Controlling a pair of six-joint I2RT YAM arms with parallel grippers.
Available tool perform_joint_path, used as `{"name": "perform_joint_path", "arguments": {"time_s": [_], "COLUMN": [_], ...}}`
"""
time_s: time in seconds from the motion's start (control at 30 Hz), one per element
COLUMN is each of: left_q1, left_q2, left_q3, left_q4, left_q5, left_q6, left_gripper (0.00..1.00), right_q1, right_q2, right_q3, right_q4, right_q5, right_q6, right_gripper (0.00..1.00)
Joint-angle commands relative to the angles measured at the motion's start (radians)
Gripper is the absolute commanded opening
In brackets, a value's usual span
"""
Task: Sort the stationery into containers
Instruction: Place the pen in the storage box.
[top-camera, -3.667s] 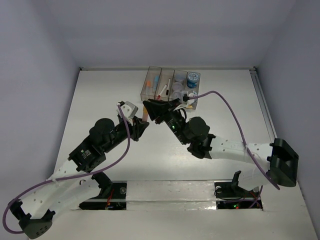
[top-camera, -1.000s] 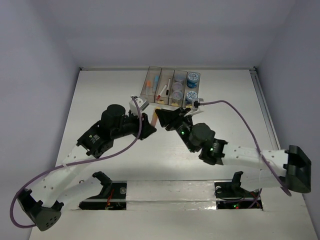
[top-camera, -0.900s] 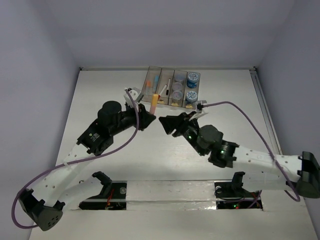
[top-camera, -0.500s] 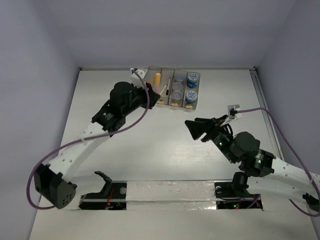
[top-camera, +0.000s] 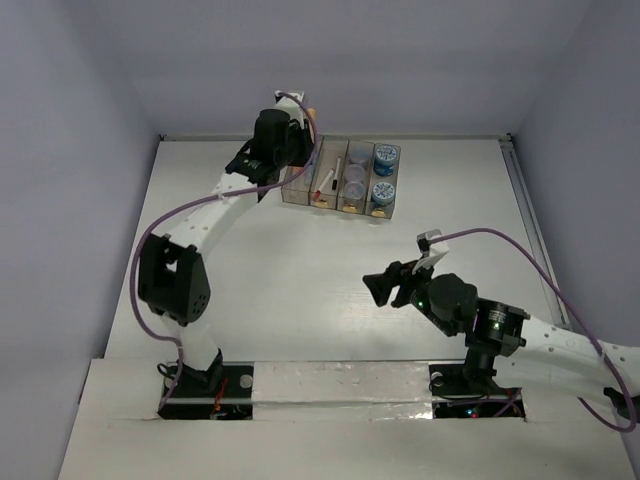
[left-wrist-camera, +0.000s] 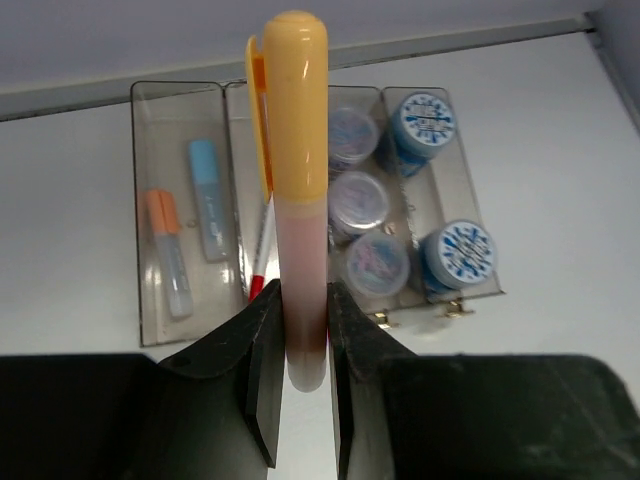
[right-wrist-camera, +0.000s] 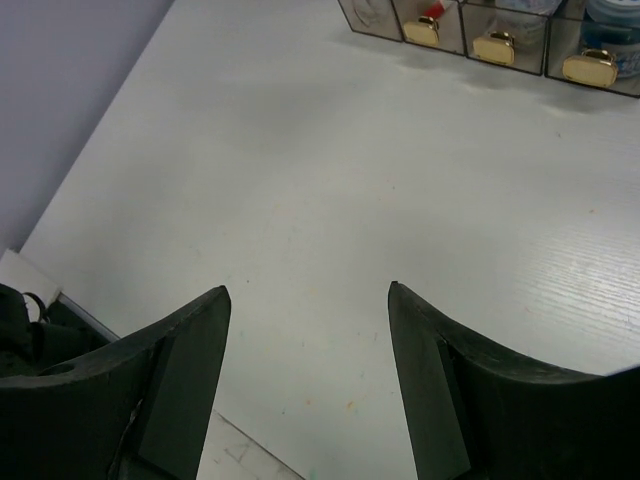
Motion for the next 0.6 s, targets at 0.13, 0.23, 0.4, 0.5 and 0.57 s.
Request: {"name": "perform_joint_path", "arguments": {"time_s": [0.13, 0.23, 0.4, 0.5, 0.57], "left_q1": [0.058, 0.058, 0.067, 0.067, 0.067], "left_q2": [0.248, 0.338, 0.417, 0.440, 0.454], "left_q3": [0.285, 0.347, 0.414, 0.425, 0.428], "left_q4": [-0.123, -0.169, -0.211, -0.211, -0.216], "left_q5": [-0.015, -0.037, -0.055, -0.050, -0.053], "left_q6": [0.102, 0.135, 0.160, 0.160, 0.160], "left_gripper": [0.00, 0.00, 0.00, 0.00, 0.00], "right_q1": [-0.003, -0.003, -0.003, -0.003, -0.003], "right_q2": [-0.046, -0.065, -0.082, -0.082, -0.081], "right_q3": [-0.025, -0.026, -0.035, -0.037, -0.038], "right_q4": [-0.019, -0.036, -0.050, -0.053, -0.051], "right_q5": [-0.036, -0.036, -0.030, -0.028, -0.028], "right_q6": [0.008, 0.012, 0.022, 0.023, 0.028], "right_gripper": [0.70, 0.70, 0.70, 0.70, 0.70]}}
